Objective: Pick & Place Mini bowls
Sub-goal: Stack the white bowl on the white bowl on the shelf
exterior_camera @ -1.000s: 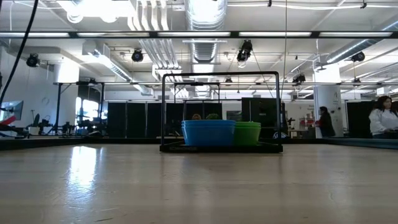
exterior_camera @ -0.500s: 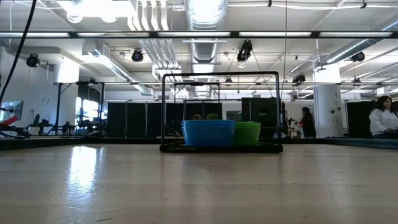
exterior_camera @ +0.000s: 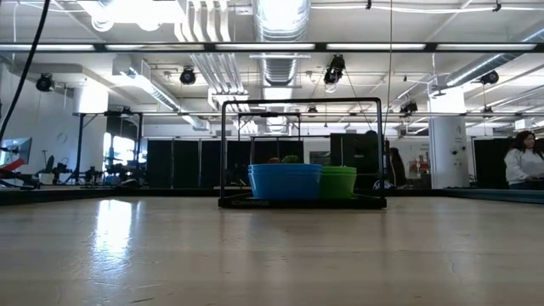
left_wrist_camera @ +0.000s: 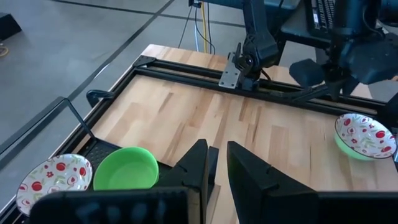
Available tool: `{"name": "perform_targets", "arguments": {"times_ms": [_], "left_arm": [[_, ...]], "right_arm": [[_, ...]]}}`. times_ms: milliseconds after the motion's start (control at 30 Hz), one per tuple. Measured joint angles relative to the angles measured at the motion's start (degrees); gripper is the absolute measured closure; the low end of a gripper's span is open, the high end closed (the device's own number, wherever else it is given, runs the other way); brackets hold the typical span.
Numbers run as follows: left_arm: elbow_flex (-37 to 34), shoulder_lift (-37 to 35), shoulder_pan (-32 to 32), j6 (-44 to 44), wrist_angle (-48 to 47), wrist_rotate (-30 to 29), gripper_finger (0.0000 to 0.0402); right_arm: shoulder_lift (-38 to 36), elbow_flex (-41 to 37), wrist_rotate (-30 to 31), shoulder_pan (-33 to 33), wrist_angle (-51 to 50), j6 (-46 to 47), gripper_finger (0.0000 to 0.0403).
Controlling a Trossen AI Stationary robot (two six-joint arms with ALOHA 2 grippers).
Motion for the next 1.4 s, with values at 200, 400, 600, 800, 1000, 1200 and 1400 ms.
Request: {"name": "perform_targets", "arguments": {"times_ms": [200, 400, 600, 800, 1000, 1200, 1400], "left_arm": [[0.0, 0.0, 0.0, 0.0, -0.1, 0.1, 0.0348], [-0.3, 0.0, 0.0, 0.3, -0.3, 1.3, 0.0348], [-0.4, 0.0, 0.0, 0.3, -0.3, 2.3, 0.0348], [-0.4, 0.0, 0.0, 0.3, -0.3, 2.3, 0.0348], [-0.4, 0.0, 0.0, 0.3, 0.0, 2.3, 0.0348], [-0.4, 0.0, 0.0, 0.3, 0.0, 2.3, 0.0348], [-0.4, 0.0, 0.0, 0.3, -0.1, 2.3, 0.0348]], "right_arm": [[0.0, -5.1, 0.4, 0.0, 10.1, -1.6, 0.0276], [0.0, -11.2, 1.4, 0.0, 21.7, -1.7, 0.0272], [0.0, -14.9, 1.6, 0.0, 27.4, -0.2, 0.028], [0.0, -18.5, 1.6, 0.0, 29.7, 0.3, 0.0278], [0.0, -23.1, 1.6, 0.0, 39.4, 0.5, 0.028], [0.0, -25.7, 1.6, 0.0, 41.7, 0.5, 0.0281], [0.0, -27.1, 1.4, 0.0, 42.3, 0.5, 0.0282]]}}
